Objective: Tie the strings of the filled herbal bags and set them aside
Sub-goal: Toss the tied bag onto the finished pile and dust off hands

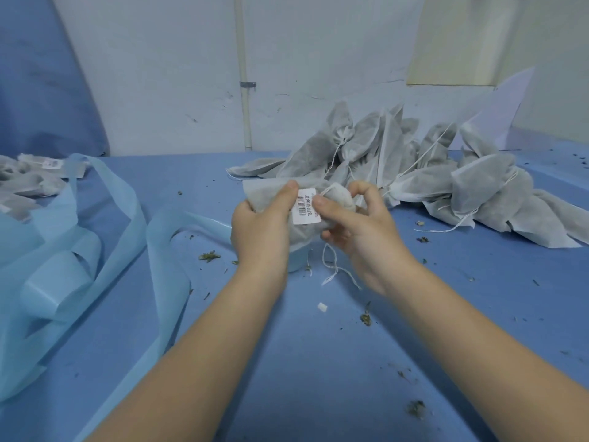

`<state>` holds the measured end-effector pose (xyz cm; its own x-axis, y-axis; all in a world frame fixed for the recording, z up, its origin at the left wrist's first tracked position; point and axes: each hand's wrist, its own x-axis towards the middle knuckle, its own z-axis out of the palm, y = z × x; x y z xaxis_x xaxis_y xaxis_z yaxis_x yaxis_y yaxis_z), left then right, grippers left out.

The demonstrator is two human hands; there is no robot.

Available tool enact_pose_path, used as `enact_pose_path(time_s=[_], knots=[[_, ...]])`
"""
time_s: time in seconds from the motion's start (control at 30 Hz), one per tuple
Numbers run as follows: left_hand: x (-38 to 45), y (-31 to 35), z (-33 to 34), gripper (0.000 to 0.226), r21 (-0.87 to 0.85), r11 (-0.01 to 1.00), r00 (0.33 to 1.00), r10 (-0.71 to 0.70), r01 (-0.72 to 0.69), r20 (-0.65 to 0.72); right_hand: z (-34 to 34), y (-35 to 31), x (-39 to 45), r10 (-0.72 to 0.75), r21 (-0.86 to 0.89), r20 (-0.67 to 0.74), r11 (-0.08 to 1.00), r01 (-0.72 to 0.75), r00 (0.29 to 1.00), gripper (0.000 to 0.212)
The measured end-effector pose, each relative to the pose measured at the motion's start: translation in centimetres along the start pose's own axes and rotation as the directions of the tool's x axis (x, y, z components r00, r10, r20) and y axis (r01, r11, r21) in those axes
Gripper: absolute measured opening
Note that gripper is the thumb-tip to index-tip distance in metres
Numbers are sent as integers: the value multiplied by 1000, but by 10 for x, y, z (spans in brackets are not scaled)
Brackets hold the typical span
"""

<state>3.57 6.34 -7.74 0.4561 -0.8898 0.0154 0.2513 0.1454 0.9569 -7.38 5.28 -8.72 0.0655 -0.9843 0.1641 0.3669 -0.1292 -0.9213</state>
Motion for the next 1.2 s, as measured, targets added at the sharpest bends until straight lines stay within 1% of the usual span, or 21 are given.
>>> enact_pose_path(time_s=[0.07,0.13,0.17,0.2,0.23,0.27,0.3,0.33,0.37,0.4,0.47,0.6,0.63,0.7,0.8,0.87,0.93,0.97,1.03,1.13,1.2], knots=[[2,3,-2,43,-57,997,999,-47,46,-5,11,-3,7,15,112,-104,994,-3,994,36],[2,5,-1,39,-117,990,997,-73,75,21,29,-9,21,-52,166,-258,981,97,965,35],[0,6,1,35,-132,988,997,-78,80,22,43,-14,28,-85,197,-261,970,139,962,31],[-2,8,2,36,-123,990,997,-74,75,14,60,-17,33,-105,218,-146,967,136,984,24],[-3,9,4,41,-92,994,998,-56,55,0,77,-19,37,-86,175,68,982,73,994,13],[-1,10,4,47,-60,997,999,-39,38,-10,91,-20,39,-41,33,271,999,34,962,12],[1,12,4,49,-43,999,999,-32,32,-17,99,-19,40,14,-125,399,991,39,917,23],[5,13,2,48,-28,999,999,-45,44,-17,103,-17,43,52,-240,441,969,62,896,33],[9,13,1,47,4,998,998,-62,63,-16,105,-16,44,73,-289,435,955,62,898,41],[12,12,0,47,59,995,997,-75,75,-2,102,-15,45,81,-293,408,955,47,909,45],[13,7,1,46,159,985,997,-72,66,36,92,-14,44,82,-265,372,964,22,925,43],[0,-3,13,31,270,963,989,-61,22,137,62,-16,37,42,-179,243,984,2,969,15],[-3,-6,18,26,284,959,985,-70,21,161,53,-16,36,30,-177,213,984,9,977,13],[-8,-14,29,22,323,946,978,-91,25,189,35,-16,34,26,-214,163,977,10,986,15],[-17,-29,45,22,378,926,966,-104,7,238,8,-13,34,31,-306,65,952,-10,997,15],[-21,-38,55,21,386,922,948,-130,8,289,-12,-9,39,-18,-437,-37,899,0,999,14],[-23,-44,61,19,381,924,938,-160,33,307,-32,-4,48,-100,-608,-137,794,-4,986,12],[-23,-46,62,18,376,926,939,-166,43,301,-41,-1,53,-122,-665,-188,746,-34,975,11],[-24,-48,63,16,363,931,945,-153,40,290,-57,4,62,-123,-724,-281,678,-126,952,19],[-23,-47,61,18,325,945,952,-123,26,281,-62,11,74,-65,-785,-309,581,-215,949,35],[-23,-45,59,19,300,954,959,-104,20,265,-58,15,85,-42,-783,-352,561,-269,935,36]])
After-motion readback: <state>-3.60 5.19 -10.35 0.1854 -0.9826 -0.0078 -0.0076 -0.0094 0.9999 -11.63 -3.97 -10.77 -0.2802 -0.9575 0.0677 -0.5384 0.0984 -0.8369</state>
